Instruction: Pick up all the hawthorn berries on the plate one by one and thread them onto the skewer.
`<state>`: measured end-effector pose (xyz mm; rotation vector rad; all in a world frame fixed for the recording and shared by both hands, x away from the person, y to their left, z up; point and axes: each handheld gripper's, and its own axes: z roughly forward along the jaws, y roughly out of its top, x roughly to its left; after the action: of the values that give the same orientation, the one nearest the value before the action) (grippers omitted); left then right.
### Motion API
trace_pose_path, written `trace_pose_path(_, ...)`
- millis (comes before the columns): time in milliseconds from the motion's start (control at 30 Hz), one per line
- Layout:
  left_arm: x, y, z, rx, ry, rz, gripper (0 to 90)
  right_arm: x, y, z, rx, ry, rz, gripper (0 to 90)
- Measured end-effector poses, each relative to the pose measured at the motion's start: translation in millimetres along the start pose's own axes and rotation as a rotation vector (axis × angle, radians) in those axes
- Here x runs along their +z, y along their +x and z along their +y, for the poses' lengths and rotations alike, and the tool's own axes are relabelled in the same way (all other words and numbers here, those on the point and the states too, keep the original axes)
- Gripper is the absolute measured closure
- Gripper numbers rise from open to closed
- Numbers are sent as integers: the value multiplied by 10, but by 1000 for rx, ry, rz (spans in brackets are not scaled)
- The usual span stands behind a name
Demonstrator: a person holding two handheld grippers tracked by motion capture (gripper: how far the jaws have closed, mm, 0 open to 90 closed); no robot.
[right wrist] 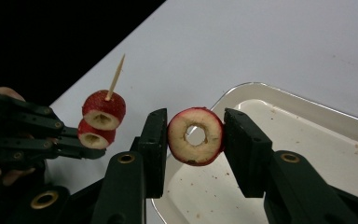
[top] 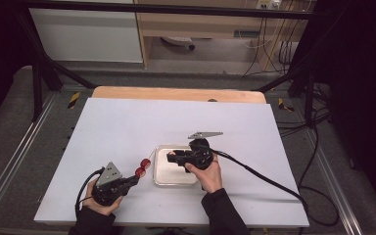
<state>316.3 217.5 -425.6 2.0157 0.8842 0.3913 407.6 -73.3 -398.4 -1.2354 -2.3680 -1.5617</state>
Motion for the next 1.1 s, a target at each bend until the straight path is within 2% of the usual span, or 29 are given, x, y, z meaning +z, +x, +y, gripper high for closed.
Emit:
trace_pose_path(133, -1, -15, 3, -10, -5, -1, 879, -30, 23, -77, 42, -93, 31, 614)
trace_pose_path(167, 0, -19, 4, -13, -7, -2, 879, -38, 40, -106, 57, -148, 44, 614)
trace_pose_path(200, -1, -24, 4, -14, -9, -3, 879, -38, 40, -106, 57, -148, 44, 614)
trace_pose_path(267, -1, -33, 6, -19, -13, -3, 879, -38, 58, -129, 71, -202, 49, 614)
trace_pose_path(300, 0, -38, 7, -23, -15, -4, 879, -28, 77, -149, 86, -251, 50, 614)
trace_pose_path(333, 0, -43, 8, -28, -17, -3, 879, -28, 77, -149, 86, -251, 50, 614)
trace_pose_path(533, -9, -65, 14, -52, -35, 6, 879, 29, 112, -186, 136, -365, 69, 615)
trace_pose_path(600, -10, -74, 17, -62, -42, 10, 879, 41, 122, -196, 150, -409, 67, 615)
trace_pose_path(633, -10, -78, 18, -66, -44, 9, 879, 58, 131, -204, 170, -452, 78, 615)
trace_pose_path(667, -10, -84, 18, -68, -46, 10, 879, 58, 131, -204, 170, -452, 78, 615)
trace_pose_path(700, -9, -91, 20, -73, -48, 12, 879, 69, 136, -211, 179, -496, 83, 615)
trace_pose_path(867, 1, -127, 36, -78, -58, 1, 879, 87, 152, -225, 208, -573, 89, 615)
trace_pose_path(967, 14, -150, 51, -87, -67, -3, 879, 94, 153, -230, 217, -589, 92, 616)
trace_pose_path(1100, 35, -194, 71, -94, -74, -11, 879, 107, 165, -244, 236, -644, 98, 616)
